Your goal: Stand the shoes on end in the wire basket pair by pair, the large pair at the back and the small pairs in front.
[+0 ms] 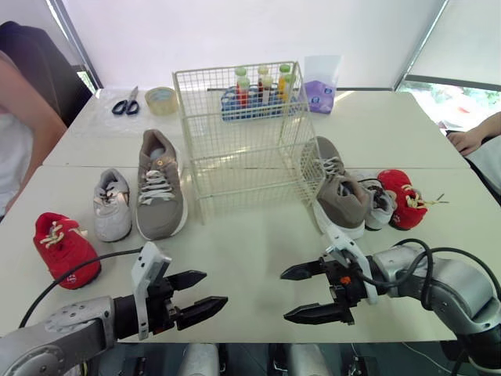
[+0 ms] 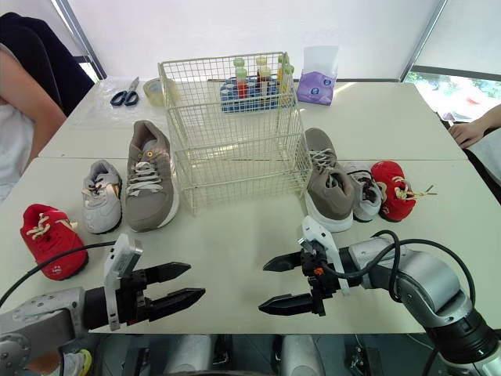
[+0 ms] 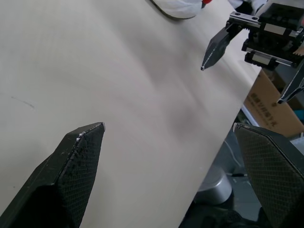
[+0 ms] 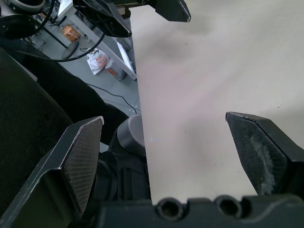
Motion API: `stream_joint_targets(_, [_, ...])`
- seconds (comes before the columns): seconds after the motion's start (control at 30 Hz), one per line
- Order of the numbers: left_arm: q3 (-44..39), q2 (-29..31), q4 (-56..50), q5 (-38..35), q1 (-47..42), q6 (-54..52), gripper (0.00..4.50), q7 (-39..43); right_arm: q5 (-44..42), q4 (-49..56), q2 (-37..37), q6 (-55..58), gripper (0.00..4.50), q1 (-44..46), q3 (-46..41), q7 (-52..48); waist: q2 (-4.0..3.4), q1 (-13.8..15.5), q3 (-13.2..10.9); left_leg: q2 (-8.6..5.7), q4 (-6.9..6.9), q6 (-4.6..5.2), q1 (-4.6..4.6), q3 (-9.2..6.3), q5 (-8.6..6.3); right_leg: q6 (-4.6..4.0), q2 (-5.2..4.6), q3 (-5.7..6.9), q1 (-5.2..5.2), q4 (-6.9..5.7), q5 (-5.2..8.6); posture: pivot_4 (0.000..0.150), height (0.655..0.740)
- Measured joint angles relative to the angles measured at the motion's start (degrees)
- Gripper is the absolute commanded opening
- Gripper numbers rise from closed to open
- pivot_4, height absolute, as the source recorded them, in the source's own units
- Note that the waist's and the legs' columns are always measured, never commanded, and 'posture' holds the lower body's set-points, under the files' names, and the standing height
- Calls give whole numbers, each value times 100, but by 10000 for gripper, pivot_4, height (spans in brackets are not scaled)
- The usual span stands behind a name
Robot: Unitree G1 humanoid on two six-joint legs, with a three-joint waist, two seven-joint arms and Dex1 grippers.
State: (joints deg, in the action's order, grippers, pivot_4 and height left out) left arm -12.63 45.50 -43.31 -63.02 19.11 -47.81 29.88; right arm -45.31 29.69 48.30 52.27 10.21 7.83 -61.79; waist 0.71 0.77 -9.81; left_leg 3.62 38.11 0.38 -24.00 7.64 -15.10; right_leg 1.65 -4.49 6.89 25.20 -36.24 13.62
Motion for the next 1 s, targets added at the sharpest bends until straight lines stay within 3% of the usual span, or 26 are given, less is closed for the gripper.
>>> stream_joint_targets(0.6, [30, -78, 107, 110, -198, 53, 44898, 139, 59, -2, -127, -43, 45000, 106, 37, 166, 1, -1, 0, 0, 1, 0, 0, 0, 0, 7, 1, 0, -1, 0, -4, 1500, 7357])
stream_joint_targets(0.83, [19, -33, 219, 254, -203, 57, 44898, 283, 194, -11, 267, -102, 45000, 440, 42, -126, 1, -1, 0, 0, 2, 0, 0, 0, 0, 7, 1, 0, -1, -1, -4, 1500, 7357])
stream_joint_targets(1.0, [-208, 701, 217, 371, -96, 47, 44898, 949, -198, -103, 765, 267, 45000, 1587, -229, -526, -1, -31, -3, 3, 6, 0, 3, 3, 0, -2, 3, 0, 6, -10, 0, 1500, 7357])
